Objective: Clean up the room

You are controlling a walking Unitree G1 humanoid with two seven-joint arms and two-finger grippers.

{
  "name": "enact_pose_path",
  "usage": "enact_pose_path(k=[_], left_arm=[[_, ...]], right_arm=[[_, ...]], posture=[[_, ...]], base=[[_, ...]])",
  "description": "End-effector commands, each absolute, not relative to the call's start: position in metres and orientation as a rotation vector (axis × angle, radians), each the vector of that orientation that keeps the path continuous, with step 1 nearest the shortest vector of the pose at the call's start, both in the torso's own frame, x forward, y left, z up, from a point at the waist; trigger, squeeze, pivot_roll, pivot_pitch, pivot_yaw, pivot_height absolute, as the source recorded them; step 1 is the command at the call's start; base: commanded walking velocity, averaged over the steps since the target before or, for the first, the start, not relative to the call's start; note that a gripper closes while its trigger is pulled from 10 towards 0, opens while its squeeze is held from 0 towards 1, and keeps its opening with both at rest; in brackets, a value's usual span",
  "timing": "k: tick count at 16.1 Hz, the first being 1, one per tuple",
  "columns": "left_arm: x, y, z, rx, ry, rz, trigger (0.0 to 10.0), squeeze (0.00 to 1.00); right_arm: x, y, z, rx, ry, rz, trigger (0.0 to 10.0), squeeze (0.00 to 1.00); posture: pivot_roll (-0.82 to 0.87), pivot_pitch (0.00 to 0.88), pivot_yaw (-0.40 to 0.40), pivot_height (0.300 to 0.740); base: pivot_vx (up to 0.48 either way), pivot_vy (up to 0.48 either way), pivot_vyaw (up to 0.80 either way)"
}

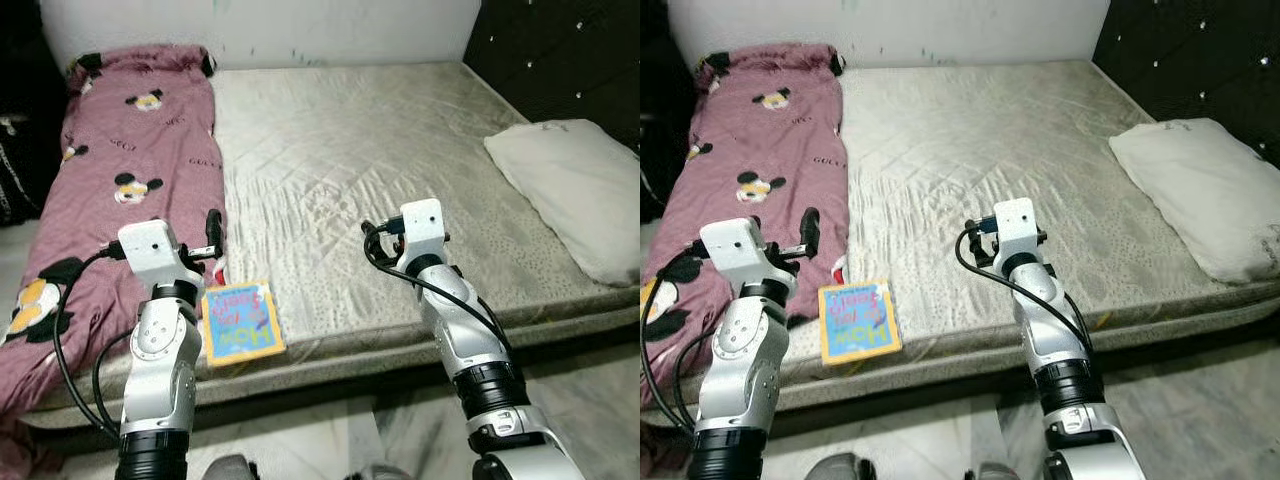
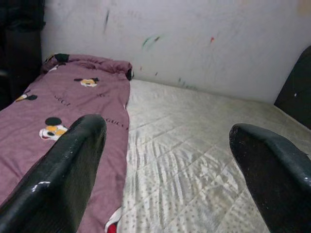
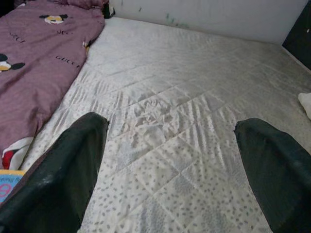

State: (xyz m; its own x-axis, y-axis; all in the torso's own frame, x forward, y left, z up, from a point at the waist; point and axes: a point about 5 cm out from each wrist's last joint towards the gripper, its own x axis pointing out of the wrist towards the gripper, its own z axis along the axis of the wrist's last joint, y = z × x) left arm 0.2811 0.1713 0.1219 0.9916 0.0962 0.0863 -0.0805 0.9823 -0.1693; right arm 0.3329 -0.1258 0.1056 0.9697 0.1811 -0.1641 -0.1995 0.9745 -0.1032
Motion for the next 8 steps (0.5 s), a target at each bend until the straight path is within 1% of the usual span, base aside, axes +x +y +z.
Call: enact_pose_path(k=[1,6,8], left_arm=[[0.2824,0.1714,0.1262,-0.162,-0.113,0.085,10.0,0.00],[0.2819,0.1713,0.1264,-0.161,-0.114,0.083,10.0,0.00],[0.2820,0.1719,0.1243,-0.159,-0.096,0.095,10.0,0.00]], right_arm=[[0.3348,-0.1272,0.1078,-0.114,0.155,0.186,10.0,0.00],[0.3346,-0.1275,0.1084,-0.112,0.150,0.183,10.0,0.00],[0.3343,-0.1280,0.1091,-0.109,0.143,0.180,10.0,0.00]], posture=[[-0.02,0.000,-0.045,0.738],[-0.02,0.000,-0.045,0.738],[-0.02,0.000,-0.045,0.738]], base=[[0.337,0.000,0.00],[0.338,0.000,0.00],[0.000,0.000,0.00]])
